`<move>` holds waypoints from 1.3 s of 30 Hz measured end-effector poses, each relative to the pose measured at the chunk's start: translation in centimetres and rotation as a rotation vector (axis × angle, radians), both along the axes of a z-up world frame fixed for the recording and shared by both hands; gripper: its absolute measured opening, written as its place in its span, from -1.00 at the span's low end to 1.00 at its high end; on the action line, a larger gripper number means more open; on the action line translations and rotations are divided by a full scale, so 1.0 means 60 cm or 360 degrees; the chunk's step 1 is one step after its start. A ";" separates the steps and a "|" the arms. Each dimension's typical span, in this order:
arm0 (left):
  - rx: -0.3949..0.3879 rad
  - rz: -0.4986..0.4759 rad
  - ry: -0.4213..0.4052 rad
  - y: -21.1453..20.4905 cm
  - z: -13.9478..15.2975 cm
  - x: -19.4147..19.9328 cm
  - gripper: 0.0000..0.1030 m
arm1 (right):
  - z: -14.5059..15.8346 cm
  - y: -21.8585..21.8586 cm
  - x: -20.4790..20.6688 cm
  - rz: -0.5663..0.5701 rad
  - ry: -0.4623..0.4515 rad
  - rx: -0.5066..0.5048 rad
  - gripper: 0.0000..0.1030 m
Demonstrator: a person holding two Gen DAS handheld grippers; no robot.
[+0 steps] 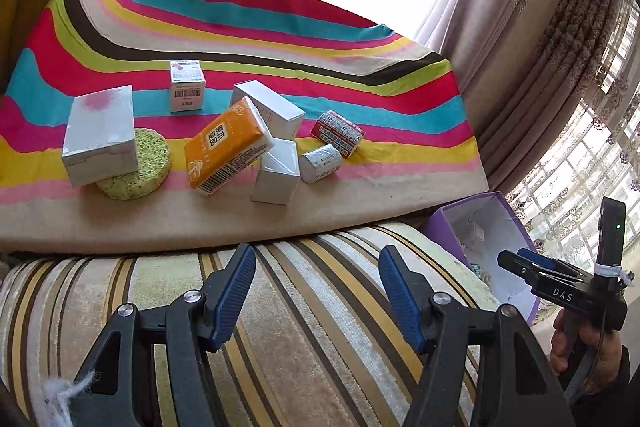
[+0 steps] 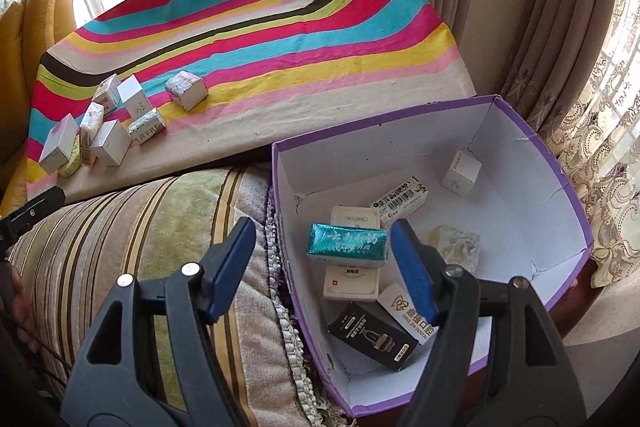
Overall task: Organize objects
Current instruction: 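Return both grippers to the items on the cloth, then grasp the pink-stained white box with left gripper while right grasps the orange tissue pack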
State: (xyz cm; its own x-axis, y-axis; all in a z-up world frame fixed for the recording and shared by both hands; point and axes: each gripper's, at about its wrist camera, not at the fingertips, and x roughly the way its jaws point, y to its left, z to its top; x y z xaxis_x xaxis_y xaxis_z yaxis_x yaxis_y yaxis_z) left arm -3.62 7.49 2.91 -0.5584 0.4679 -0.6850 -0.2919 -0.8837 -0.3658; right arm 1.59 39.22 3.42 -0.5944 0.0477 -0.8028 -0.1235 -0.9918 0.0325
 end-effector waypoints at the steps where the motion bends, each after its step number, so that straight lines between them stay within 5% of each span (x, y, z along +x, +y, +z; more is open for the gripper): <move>1: 0.0000 0.0019 -0.0002 -0.009 -0.001 0.000 0.26 | -0.002 -0.008 -0.003 0.0017 -0.0004 -0.0004 0.42; 12: 0.0027 0.0275 -0.0020 -0.102 -0.003 -0.017 0.29 | -0.014 -0.086 -0.050 0.0178 -0.0024 -0.0073 0.42; 16: -0.0011 0.0454 0.0009 -0.133 0.002 -0.032 0.62 | -0.016 -0.115 -0.065 0.0238 -0.0022 -0.0092 0.42; 24: -0.0119 0.0650 -0.0002 -0.161 0.001 -0.089 0.70 | -0.017 -0.192 -0.096 0.0396 -0.0011 -0.0119 0.42; 39: -0.0338 0.0791 -0.0112 -0.159 -0.028 -0.177 0.74 | -0.032 -0.283 -0.158 0.0537 -0.0030 -0.0159 0.42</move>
State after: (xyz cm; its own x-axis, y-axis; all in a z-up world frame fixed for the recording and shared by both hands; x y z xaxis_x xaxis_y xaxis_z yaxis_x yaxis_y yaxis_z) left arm -14.26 -2.05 1.23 -0.6265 0.0063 -0.7794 0.1986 -0.9657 -0.1675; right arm -7.91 22.23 1.53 -0.5483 -0.2282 -0.8045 0.2093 -0.9689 0.1321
